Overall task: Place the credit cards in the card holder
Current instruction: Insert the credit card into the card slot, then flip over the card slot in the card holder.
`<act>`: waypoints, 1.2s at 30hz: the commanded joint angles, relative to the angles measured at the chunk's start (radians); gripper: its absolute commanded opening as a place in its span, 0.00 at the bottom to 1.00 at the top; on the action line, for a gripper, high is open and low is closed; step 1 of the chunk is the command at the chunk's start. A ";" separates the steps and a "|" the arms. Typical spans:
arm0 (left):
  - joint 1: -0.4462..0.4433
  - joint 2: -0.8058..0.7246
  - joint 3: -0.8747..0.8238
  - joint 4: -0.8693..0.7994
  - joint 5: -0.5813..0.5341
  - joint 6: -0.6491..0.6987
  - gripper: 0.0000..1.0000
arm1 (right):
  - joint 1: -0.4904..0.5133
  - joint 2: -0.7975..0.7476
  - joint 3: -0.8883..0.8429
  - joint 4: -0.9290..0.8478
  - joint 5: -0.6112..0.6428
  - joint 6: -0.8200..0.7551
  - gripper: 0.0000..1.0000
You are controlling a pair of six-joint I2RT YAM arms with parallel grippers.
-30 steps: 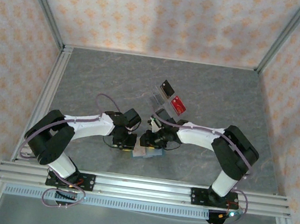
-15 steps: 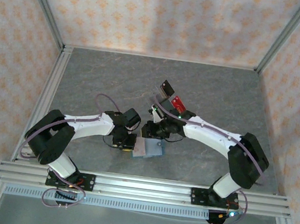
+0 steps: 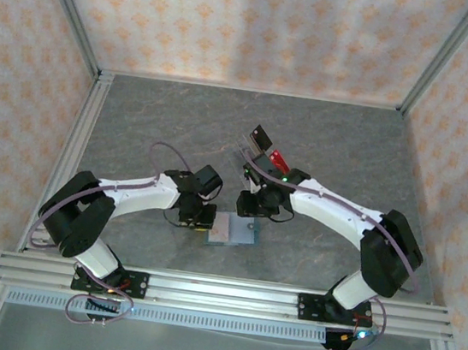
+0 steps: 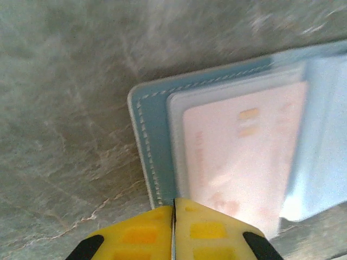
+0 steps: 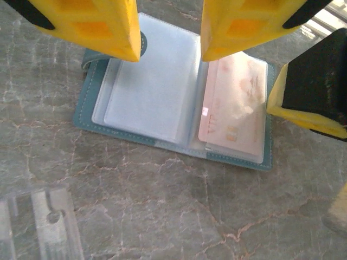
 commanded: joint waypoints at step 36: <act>0.079 0.037 -0.081 0.152 0.077 -0.013 0.09 | 0.032 0.241 0.096 -0.047 0.091 -0.125 0.32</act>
